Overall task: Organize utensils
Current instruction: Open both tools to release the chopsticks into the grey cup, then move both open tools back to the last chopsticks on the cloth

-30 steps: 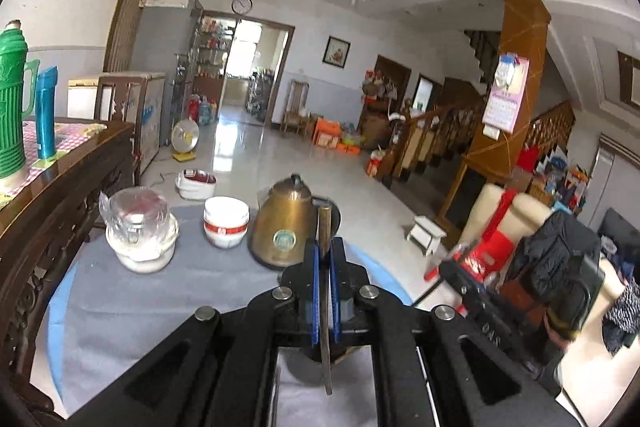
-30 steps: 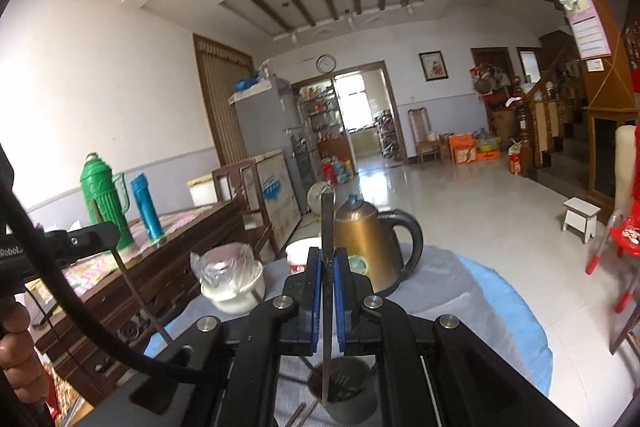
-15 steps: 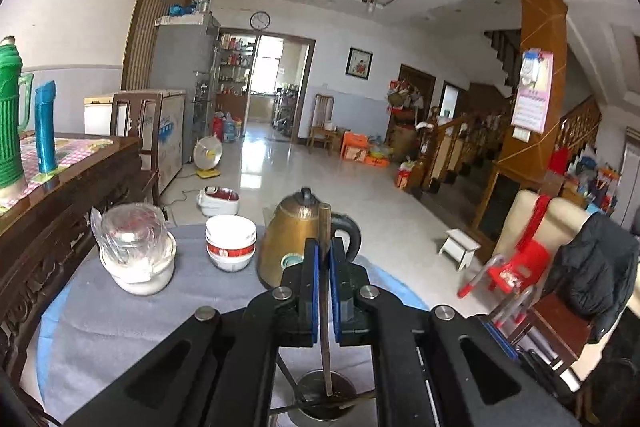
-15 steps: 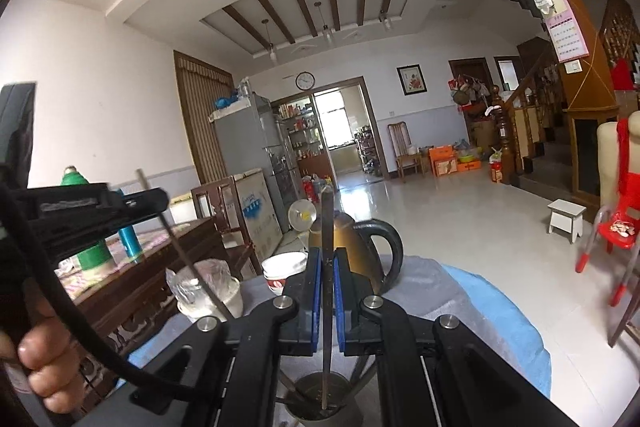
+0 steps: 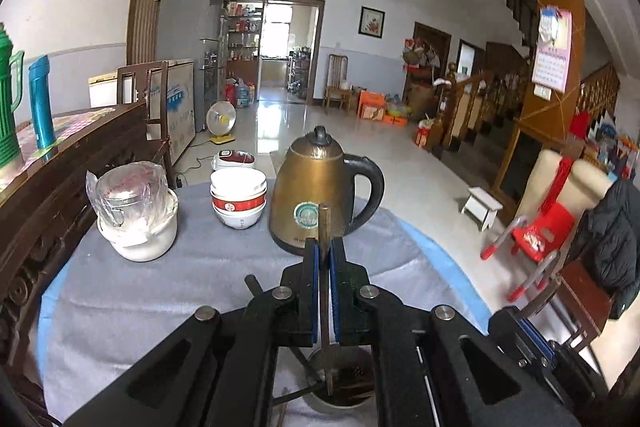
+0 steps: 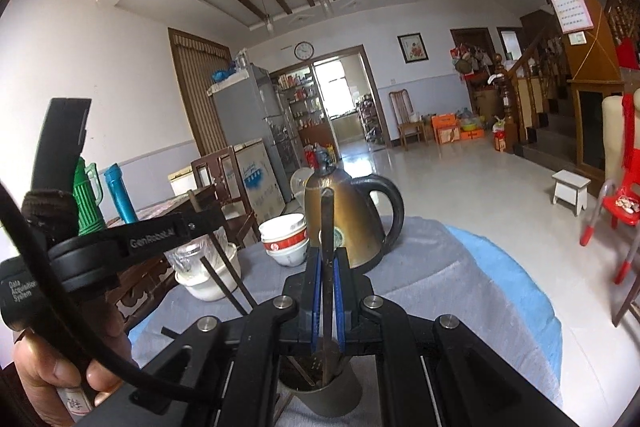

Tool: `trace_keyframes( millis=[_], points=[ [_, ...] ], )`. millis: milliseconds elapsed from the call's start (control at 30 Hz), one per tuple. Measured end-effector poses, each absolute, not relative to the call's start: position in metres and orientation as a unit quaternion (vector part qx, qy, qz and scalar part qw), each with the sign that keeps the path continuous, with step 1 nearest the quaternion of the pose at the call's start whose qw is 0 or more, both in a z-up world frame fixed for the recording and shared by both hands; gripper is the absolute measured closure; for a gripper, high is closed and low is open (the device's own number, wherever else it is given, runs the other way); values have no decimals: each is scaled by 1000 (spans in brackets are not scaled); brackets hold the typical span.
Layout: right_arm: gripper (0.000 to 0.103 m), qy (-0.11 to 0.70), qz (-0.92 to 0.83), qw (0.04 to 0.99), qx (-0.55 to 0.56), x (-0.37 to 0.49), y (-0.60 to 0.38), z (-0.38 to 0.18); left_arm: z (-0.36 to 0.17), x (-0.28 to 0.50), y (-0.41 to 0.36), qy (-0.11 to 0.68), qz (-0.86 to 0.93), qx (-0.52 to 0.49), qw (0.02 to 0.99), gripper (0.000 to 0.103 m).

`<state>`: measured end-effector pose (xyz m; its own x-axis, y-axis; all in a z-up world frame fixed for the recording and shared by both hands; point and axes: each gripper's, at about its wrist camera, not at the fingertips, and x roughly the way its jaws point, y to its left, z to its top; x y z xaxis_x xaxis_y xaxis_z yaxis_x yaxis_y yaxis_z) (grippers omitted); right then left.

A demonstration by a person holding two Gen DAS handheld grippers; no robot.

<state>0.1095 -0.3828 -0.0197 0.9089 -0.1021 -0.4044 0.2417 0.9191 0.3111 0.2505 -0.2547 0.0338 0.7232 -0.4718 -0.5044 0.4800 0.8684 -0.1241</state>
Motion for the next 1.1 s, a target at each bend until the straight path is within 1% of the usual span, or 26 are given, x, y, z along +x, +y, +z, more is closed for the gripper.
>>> trace_keyframes(
  millis=[67, 133, 200, 233, 267, 333, 400, 433, 467, 500, 567, 633, 667, 700, 900, 1000, 1100],
  points=[
    [97, 202, -87, 958, 184, 110, -383, -23, 33, 248, -255, 273, -260, 19, 926, 98],
    [96, 209, -85, 956, 189, 114, -382, -25, 33, 244, -253, 275, -261, 30, 925, 96],
    [95, 217, -84, 953, 195, 113, -381, -28, 34, 239, -248, 274, -266, 35, 923, 82],
    [94, 222, -81, 951, 199, 113, -381, -30, 36, 236, -243, 271, -267, 35, 924, 62],
    [93, 226, -76, 949, 205, 113, -381, -31, 39, 232, -236, 262, -265, 34, 927, 46],
    [93, 232, -73, 946, 212, 110, -381, -33, 46, 220, -221, 238, -258, 39, 935, 43],
    [92, 237, -66, 943, 224, 108, -382, -34, 52, 212, -209, 226, -255, 51, 939, 37],
    [92, 237, -63, 942, 231, 106, -384, -34, 55, 205, -199, 217, -248, 57, 942, 30],
    [92, 231, -61, 939, 246, 101, -386, -34, 57, 202, -191, 211, -243, 59, 945, 26],
    [92, 225, -59, 938, 257, 97, -388, -33, 58, 198, -182, 206, -238, 59, 947, 24],
    [87, 207, -54, 935, 284, 86, -394, -32, 60, 189, -160, 194, -224, 62, 953, 18],
    [66, 188, -56, 933, 302, 74, -397, -30, 58, 183, -141, 186, -208, 65, 958, 14],
    [62, 166, -61, 933, 314, 63, -400, -30, 56, 181, -131, 185, -198, 67, 960, 13],
    [53, 149, -65, 934, 319, 55, -401, -29, 53, 180, -123, 187, -191, 68, 961, 12],
    [53, 111, -70, 940, 316, 21, -399, -33, 6, 182, -81, 245, -166, 77, 952, 12],
    [53, 128, -58, 944, 300, 16, -387, -42, -31, 187, -68, 298, -158, 77, 938, 12],
    [53, 171, -42, 939, 294, 23, -370, -61, -63, 188, -66, 346, -157, 77, 922, 12]
  ],
)
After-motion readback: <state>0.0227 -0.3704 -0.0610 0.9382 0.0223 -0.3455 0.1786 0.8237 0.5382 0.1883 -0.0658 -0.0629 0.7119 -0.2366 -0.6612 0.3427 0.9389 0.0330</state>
